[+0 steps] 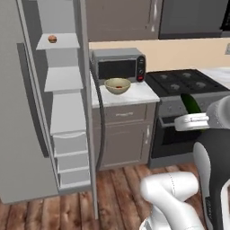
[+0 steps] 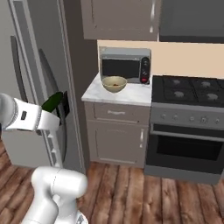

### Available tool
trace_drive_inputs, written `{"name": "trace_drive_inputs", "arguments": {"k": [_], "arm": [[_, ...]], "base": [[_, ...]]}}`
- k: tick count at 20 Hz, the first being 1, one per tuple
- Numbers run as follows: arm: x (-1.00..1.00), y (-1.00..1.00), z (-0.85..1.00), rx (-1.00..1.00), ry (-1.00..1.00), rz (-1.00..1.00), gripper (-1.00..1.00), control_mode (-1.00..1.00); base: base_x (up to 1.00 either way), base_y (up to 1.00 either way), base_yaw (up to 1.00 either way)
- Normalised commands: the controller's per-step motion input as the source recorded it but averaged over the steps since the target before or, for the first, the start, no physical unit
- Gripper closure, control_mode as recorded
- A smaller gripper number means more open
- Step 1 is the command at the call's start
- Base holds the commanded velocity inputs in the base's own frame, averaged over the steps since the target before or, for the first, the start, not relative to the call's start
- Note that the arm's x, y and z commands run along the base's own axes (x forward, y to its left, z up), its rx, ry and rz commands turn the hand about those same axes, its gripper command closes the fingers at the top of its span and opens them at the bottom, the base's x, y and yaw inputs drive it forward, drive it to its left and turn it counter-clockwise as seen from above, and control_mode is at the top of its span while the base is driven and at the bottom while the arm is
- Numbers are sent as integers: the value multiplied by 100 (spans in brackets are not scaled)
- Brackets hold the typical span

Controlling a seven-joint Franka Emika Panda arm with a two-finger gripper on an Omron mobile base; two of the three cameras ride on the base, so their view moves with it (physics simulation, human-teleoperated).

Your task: Take the cucumber, bell pepper, and tangerine from the freezer and place them in the bowl on the counter.

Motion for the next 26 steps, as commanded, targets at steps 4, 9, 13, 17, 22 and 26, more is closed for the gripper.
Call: {"name": "trace_drive_inputs", "arguments": {"k": [4, 9, 13, 17, 22, 26], "arm": [[0, 0, 0, 0, 0, 0, 100, 100], [0, 0, 0, 0, 0, 0, 100, 100], [0, 0, 0, 0, 0, 0, 100, 100], [0, 0, 0, 0, 0, 0, 100, 100], [0, 0, 0, 0, 0, 0, 100, 100], [0, 0, 0, 0, 0, 0, 100, 100]], "base": [[63, -39, 6], [84, -29, 8], [88, -20, 10], [39, -30, 8], [35, -43, 7], [48, -48, 2]]}}
